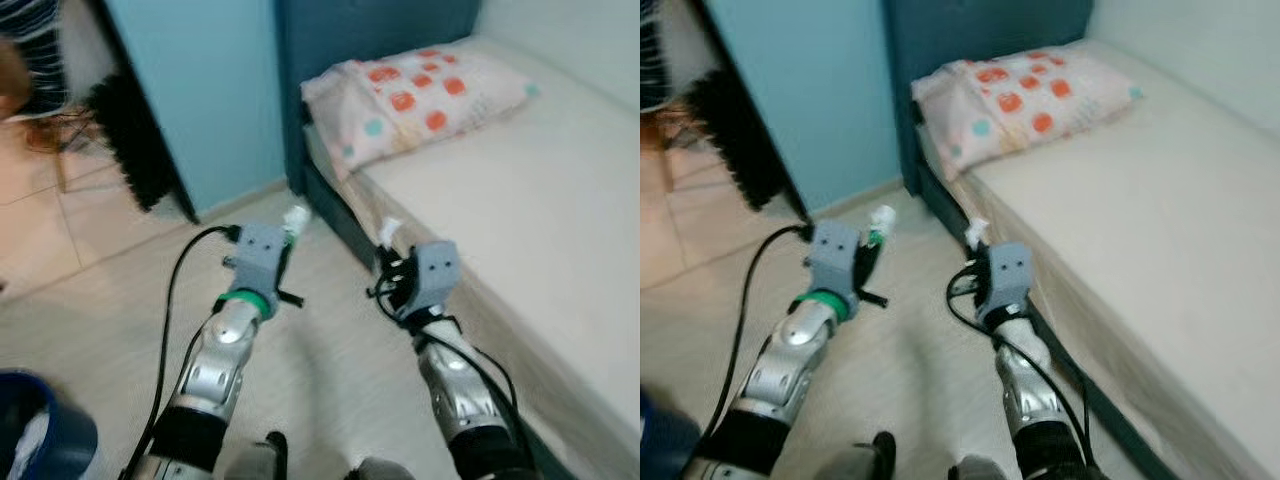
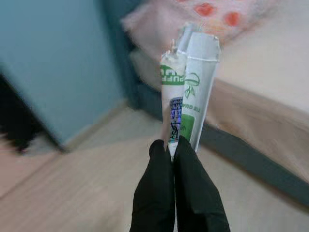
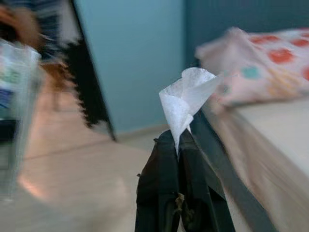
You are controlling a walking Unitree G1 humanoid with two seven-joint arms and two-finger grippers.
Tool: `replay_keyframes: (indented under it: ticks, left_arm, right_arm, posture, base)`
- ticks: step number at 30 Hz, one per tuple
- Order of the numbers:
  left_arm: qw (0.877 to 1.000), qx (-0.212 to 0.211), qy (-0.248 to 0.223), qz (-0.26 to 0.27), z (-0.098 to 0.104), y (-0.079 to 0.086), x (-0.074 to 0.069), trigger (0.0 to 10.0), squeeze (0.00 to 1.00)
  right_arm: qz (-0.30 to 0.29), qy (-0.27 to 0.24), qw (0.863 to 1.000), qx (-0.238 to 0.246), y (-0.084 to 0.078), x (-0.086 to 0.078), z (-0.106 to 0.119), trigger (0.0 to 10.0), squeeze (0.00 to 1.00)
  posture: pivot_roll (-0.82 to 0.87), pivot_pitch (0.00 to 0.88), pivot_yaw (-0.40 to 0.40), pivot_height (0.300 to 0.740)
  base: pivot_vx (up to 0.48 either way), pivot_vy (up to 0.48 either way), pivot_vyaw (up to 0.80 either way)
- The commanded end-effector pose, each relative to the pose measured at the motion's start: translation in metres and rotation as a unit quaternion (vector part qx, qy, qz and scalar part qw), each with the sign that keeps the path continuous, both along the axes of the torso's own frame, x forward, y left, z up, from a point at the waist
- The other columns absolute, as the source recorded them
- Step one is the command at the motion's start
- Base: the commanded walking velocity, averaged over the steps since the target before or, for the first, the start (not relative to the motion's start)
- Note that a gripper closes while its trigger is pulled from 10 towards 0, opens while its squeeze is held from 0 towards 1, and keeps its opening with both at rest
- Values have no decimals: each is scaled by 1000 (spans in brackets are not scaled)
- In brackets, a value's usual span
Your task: Clean up the room
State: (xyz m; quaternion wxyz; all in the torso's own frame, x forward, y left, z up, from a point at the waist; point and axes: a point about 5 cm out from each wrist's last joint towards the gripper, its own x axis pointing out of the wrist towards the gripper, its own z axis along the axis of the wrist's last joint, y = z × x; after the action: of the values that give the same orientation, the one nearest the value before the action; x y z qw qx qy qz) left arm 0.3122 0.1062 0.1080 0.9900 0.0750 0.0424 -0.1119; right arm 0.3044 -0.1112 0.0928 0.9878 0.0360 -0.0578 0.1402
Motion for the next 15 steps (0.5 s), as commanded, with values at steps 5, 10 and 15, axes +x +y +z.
replay_keyframes:
  ticks: [5, 10, 15]
  left_arm:
    - [1000, 2, 18, 3, -9, -1, -3, 10000, 0]
    - [1000, 4, 17, 6, -9, 0, -3, 10000, 0]
    - [1000, 7, 17, 10, -9, 1, -2, 10000, 0]
  right_arm:
    - [2, 20, 1000, 2, -2, -4, -9, 10000, 0]
    - [3, 20, 1000, 2, -1, -4, -9, 10000, 0]
    - [1, 20, 1000, 3, -2, -3, -9, 10000, 0]
  posture:
    - [-38, 27, 28, 740]
    - [-37, 27, 28, 740]
    - [-35, 26, 29, 740]
  base:
    - [0, 0, 725]
    - [0, 0, 725]
    - [0, 0, 725]
